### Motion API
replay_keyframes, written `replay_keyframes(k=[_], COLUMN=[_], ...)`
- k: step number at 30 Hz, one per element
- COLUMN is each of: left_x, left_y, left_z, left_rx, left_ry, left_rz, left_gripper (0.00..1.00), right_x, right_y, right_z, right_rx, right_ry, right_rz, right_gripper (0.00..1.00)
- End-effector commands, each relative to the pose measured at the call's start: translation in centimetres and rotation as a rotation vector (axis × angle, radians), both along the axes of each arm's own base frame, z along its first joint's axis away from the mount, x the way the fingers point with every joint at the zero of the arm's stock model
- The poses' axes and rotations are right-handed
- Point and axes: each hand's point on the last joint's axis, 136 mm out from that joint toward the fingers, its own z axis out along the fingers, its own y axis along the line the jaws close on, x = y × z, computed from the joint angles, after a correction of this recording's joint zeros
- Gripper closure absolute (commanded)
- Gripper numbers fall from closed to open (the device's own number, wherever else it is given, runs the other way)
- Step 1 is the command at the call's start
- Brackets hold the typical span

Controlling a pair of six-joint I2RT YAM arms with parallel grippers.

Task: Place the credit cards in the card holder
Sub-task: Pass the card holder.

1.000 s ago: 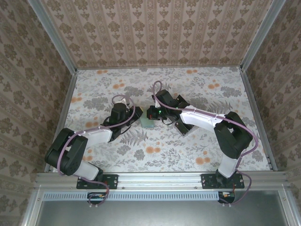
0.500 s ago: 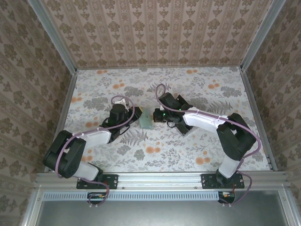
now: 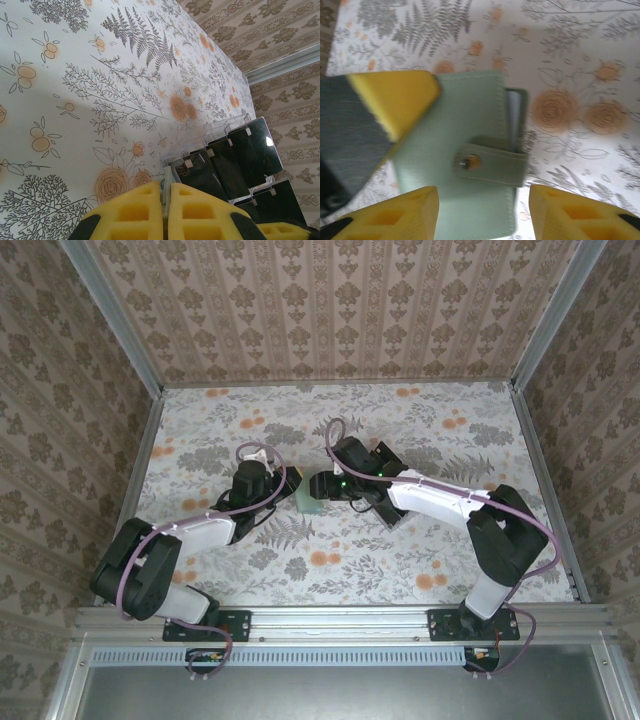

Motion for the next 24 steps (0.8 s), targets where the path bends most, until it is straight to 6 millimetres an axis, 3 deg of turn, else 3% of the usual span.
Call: replay_keyframes(k=[1, 11, 15, 19, 24], left_x=[0.3, 0.2, 0.1, 0.0, 0.0], left_y=[0.2, 0.2, 0.3, 0.5, 0.6], left_z=[1.3, 1.9, 2.0, 1.9, 1.6], left_rx=[-0.001, -0.011, -0.011, -0.002, 0.002], left_ry=[-0.049, -0.059, -0.062, -0.063, -0.058], left_rz=[0.000, 0.002, 0.002, 0.006, 0.009], left_gripper=[1.00, 1.00, 1.00, 1.00, 1.00], right_x=[0.5, 1.5, 1.7, 1.5, 0.9], right_y=[1.2, 1.6, 0.8, -0.4, -2.6], right_z=[0.8, -2.0, -3.2, -3.7, -4.3], right_rx=[0.023, -0.036, -0.077, -0.102, -0.121], right_ry=[-0.011, 0.026, 0.029, 0.033, 0.048], right_rz=[0.008, -0.025, -0.047, -0.064, -0.093], right_gripper=[0.46, 0.49, 0.66, 0.98, 1.00])
